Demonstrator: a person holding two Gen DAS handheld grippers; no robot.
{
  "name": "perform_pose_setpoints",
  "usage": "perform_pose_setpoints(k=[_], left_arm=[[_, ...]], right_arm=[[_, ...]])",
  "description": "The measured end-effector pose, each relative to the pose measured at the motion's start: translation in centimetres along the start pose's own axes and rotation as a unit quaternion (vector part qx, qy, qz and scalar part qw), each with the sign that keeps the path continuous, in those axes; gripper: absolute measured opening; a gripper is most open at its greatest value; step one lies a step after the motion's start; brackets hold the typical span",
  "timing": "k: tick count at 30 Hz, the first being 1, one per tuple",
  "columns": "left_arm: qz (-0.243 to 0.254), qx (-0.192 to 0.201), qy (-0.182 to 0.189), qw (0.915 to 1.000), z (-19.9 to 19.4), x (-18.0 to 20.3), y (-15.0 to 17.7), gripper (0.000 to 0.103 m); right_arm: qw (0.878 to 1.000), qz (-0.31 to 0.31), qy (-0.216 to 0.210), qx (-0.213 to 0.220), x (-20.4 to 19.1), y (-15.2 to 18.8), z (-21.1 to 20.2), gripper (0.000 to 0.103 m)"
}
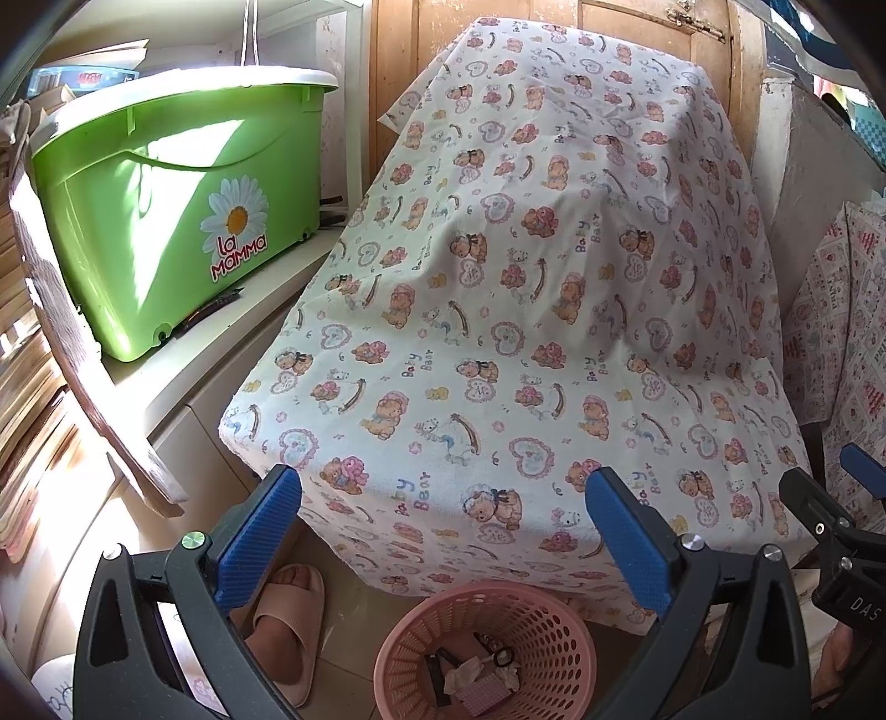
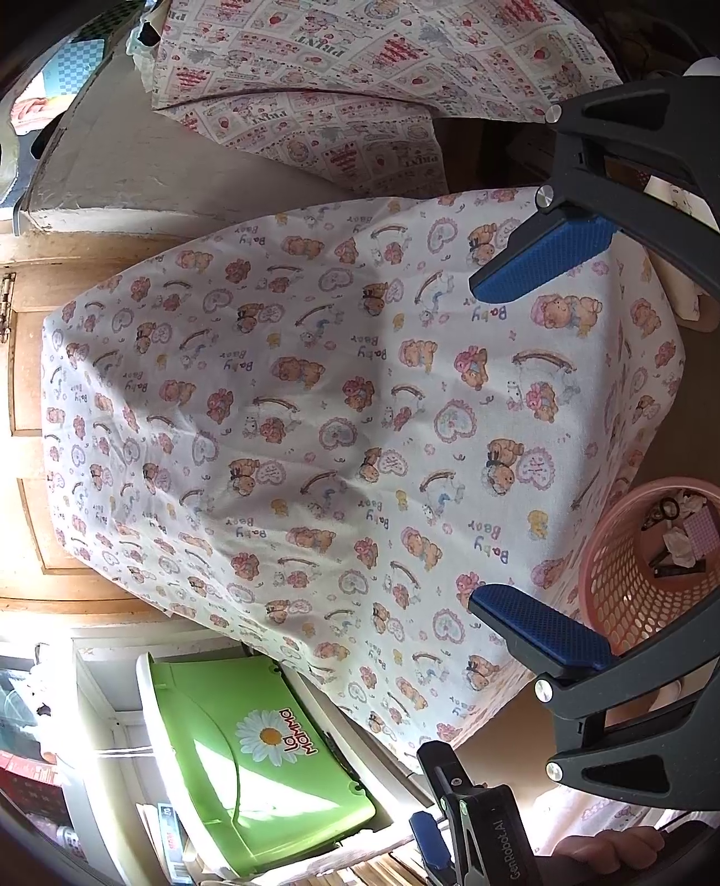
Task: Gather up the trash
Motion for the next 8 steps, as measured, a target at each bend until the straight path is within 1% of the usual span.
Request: perform_pose_setpoints(k=[8], left_arm=[[0.001, -0.012, -0.006, 0.9999, 0.82, 0.21, 0.4, 0.101]], right_arm=[[1.0, 0.005, 0.003, -0.005, 0.14, -0.1, 0.26, 0.103]])
Point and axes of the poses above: each gripper's, at about its wrist camera, not at the fingertips, and z roughly the way its jaws point, x to its right, y to its underside, the point moved 3 cm from there along z, roughly the way its jaws point, and after that the axes turned 4 degrees about -y, right-handed, at the moved point
